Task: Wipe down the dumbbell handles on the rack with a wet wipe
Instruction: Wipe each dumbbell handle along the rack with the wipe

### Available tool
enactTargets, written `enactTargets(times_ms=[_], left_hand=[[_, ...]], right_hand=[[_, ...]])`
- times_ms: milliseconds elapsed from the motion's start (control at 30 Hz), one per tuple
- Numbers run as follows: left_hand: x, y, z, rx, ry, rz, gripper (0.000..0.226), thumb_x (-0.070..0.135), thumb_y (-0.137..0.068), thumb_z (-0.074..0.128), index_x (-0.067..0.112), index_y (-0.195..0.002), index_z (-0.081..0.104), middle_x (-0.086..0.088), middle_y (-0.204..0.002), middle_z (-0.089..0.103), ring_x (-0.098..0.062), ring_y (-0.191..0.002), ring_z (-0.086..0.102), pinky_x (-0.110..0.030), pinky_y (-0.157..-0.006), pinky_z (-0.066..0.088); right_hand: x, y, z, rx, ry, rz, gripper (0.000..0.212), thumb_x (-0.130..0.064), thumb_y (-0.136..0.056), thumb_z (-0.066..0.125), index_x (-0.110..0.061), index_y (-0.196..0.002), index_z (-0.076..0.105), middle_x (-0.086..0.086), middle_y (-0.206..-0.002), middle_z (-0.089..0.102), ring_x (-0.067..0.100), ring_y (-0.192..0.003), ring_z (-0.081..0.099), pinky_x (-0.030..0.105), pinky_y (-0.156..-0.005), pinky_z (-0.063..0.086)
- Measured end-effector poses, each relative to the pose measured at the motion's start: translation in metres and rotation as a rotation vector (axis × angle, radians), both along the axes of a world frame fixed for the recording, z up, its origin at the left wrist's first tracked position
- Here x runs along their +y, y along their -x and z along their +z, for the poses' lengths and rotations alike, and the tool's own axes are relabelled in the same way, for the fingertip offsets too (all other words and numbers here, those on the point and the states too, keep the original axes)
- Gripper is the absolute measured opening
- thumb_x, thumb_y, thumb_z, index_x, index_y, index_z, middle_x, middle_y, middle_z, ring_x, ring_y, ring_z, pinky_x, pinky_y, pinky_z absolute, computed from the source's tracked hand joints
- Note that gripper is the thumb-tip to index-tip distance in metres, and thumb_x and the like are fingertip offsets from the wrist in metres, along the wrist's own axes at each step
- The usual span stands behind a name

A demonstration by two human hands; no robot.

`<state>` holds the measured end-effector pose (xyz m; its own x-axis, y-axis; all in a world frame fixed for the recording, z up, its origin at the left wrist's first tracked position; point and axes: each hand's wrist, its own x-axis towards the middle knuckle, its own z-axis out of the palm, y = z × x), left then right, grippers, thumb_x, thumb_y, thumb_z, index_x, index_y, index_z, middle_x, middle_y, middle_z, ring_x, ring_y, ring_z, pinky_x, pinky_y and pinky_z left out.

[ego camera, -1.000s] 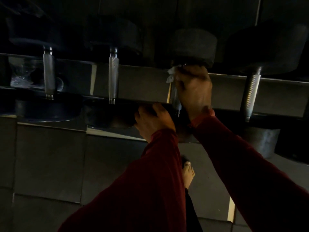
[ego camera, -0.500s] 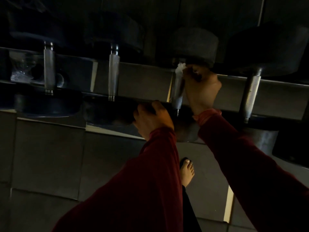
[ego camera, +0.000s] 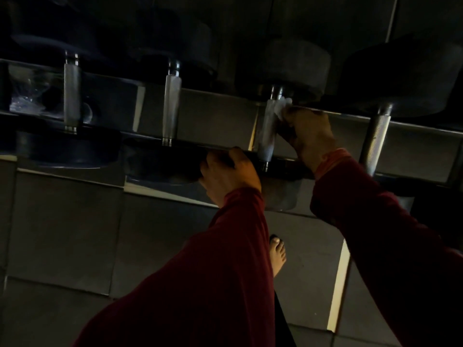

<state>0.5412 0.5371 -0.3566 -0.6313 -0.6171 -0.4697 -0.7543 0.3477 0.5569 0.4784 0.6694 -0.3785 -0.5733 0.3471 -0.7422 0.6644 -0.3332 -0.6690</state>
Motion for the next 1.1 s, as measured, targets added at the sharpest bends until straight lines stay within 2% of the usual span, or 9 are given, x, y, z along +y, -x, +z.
enactTargets(times_ms=[267,433,533,633,733,800,867,1000,1100], left_hand=[[0.000,0.001,0.001,0.021,0.010,-0.013,0.058,0.047,-0.077,0.040,0.013,-0.118,0.064,-0.011,-0.126,0.058,-0.034,-0.116,0.049,-0.035,-0.092,0.037],[0.001,0.001,0.002,0.021,-0.001,-0.003,0.060,0.048,-0.073,0.037,0.016,-0.117,0.064,-0.009,-0.125,0.057,-0.032,-0.115,0.049,-0.033,-0.089,0.035],[0.001,0.001,0.002,0.021,0.006,-0.006,0.061,0.048,-0.073,0.037,0.015,-0.116,0.064,-0.010,-0.123,0.058,-0.033,-0.114,0.050,-0.034,-0.090,0.036],[0.000,0.001,0.001,0.026,0.003,-0.013,0.061,0.049,-0.073,0.037,0.014,-0.116,0.065,-0.012,-0.123,0.059,-0.033,-0.114,0.051,-0.034,-0.090,0.037],[0.000,0.001,0.001,0.033,0.010,-0.015,0.060,0.048,-0.074,0.038,0.013,-0.115,0.065,-0.012,-0.122,0.059,-0.033,-0.113,0.051,-0.035,-0.090,0.038],[0.000,0.000,0.000,0.034,0.010,-0.022,0.056,0.046,-0.077,0.041,0.013,-0.115,0.065,-0.011,-0.122,0.059,-0.033,-0.113,0.051,-0.035,-0.090,0.037],[0.001,0.000,0.000,0.036,0.007,-0.017,0.055,0.046,-0.077,0.041,0.014,-0.114,0.065,-0.011,-0.121,0.059,-0.032,-0.113,0.051,-0.034,-0.090,0.037],[0.000,-0.001,0.000,0.044,0.000,-0.019,0.055,0.046,-0.077,0.041,0.014,-0.115,0.065,-0.010,-0.122,0.059,-0.031,-0.112,0.051,-0.029,-0.086,0.032],[0.001,0.000,-0.001,0.043,-0.004,-0.015,0.049,0.044,-0.082,0.045,0.014,-0.116,0.065,-0.011,-0.122,0.060,-0.031,-0.113,0.052,-0.029,-0.086,0.031]], right_hand=[[0.003,-0.005,-0.006,-0.041,-0.033,0.018,0.015,-0.002,-0.085,0.070,-0.011,-0.097,0.068,0.005,-0.097,0.071,0.019,-0.091,0.072,0.023,-0.064,0.058],[0.007,-0.046,-0.023,-0.214,-0.279,0.342,0.043,-0.039,-0.052,0.081,-0.021,-0.090,0.076,0.005,-0.099,0.074,0.024,-0.096,0.070,0.046,-0.088,0.058],[0.008,-0.045,-0.019,-0.191,-0.342,0.498,0.015,-0.035,-0.060,0.078,-0.032,-0.074,0.078,0.001,-0.089,0.076,0.024,-0.092,0.071,0.047,-0.086,0.059],[0.004,-0.024,-0.014,-0.117,-0.445,0.398,0.008,-0.026,-0.071,0.075,-0.033,-0.069,0.075,-0.004,-0.089,0.076,0.019,-0.094,0.070,0.042,-0.086,0.059],[-0.005,-0.016,-0.008,0.026,-0.679,0.352,0.008,-0.025,-0.086,0.072,-0.025,-0.090,0.078,-0.003,-0.099,0.076,0.017,-0.100,0.069,0.033,-0.092,0.054],[-0.011,-0.029,-0.003,0.208,-0.856,0.428,0.013,-0.016,-0.092,0.065,-0.017,-0.095,0.077,0.003,-0.094,0.075,0.019,-0.092,0.070,0.023,-0.083,0.049],[-0.015,-0.048,0.001,0.314,-0.881,0.515,0.012,-0.006,-0.093,0.062,-0.009,-0.096,0.073,0.010,-0.090,0.071,0.021,-0.082,0.067,0.026,-0.076,0.048],[0.011,-0.063,-0.009,0.641,-1.177,0.939,0.039,-0.004,-0.087,0.055,-0.007,-0.124,0.067,0.015,-0.125,0.065,0.031,-0.117,0.061,0.035,-0.102,0.044],[0.026,-0.041,-0.011,0.778,-1.213,1.058,0.048,0.001,-0.081,0.040,-0.006,-0.117,0.071,0.014,-0.118,0.069,0.033,-0.113,0.059,0.045,-0.093,0.053]])
